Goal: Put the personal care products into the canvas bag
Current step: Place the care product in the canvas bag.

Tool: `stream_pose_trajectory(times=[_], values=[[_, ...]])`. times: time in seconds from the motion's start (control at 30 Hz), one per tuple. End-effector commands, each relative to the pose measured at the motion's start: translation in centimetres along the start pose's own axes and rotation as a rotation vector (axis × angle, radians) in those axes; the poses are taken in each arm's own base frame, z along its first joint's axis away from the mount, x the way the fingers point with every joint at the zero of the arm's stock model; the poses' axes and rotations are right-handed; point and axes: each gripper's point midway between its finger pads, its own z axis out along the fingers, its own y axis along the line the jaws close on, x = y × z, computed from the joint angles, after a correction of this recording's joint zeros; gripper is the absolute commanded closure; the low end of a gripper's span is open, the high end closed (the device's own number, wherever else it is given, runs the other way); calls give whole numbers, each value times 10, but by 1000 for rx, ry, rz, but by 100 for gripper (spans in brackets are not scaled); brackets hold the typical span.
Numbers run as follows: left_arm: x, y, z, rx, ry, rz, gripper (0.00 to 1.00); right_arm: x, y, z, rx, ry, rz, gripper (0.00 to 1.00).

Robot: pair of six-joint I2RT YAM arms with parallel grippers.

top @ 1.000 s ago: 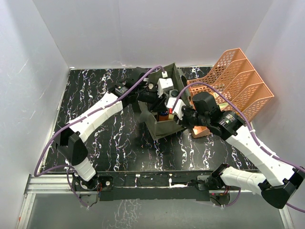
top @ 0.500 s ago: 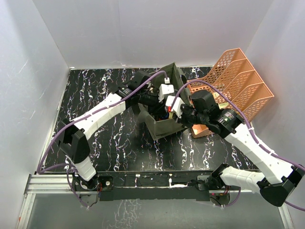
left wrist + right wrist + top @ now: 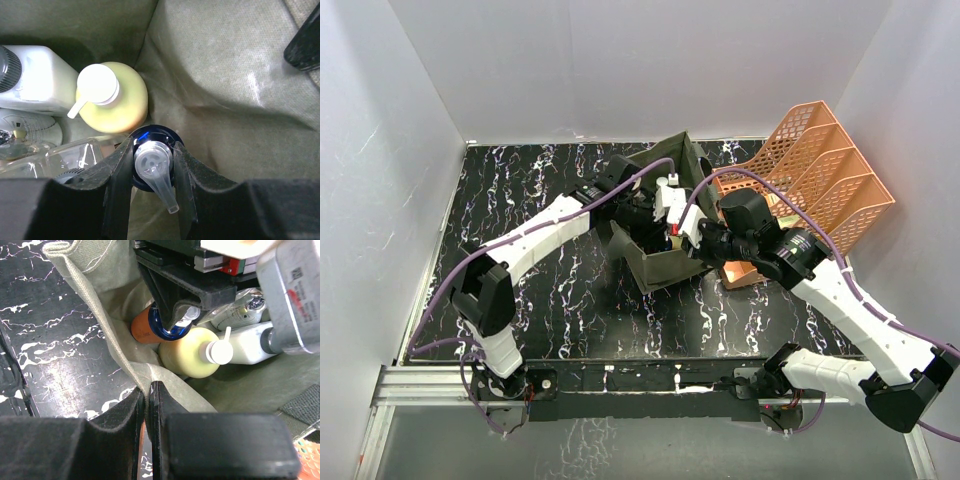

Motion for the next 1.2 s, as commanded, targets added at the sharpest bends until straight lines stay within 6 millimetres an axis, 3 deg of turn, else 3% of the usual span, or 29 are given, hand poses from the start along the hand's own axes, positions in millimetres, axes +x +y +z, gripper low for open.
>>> stream_pose_trajectory(times=[0.0, 0.23, 0.4, 0.53, 0.67, 1.0, 1.17], values=[[30, -18, 8, 101, 85, -40, 99, -35, -12, -15, 43, -106, -32, 90], [52, -18, 19, 133, 168, -136, 91, -39, -17, -17, 62, -110, -37, 90], [51, -17, 19, 115, 161, -135, 89, -39, -18, -20, 66, -107, -40, 90], [49, -19, 17, 129, 163, -137, 81, -47, -23, -23, 85, -122, -45, 91], [39, -19, 12, 132, 153, -133, 65, -52, -27, -25, 99, -130, -47, 91], [-1, -13, -1, 97, 75, -139, 34, -45, -23, -25, 90, -117, -46, 91], [-25, -9, -11, 63, 19, -123, 26, -45, -22, -26, 87, -118, -52, 87]])
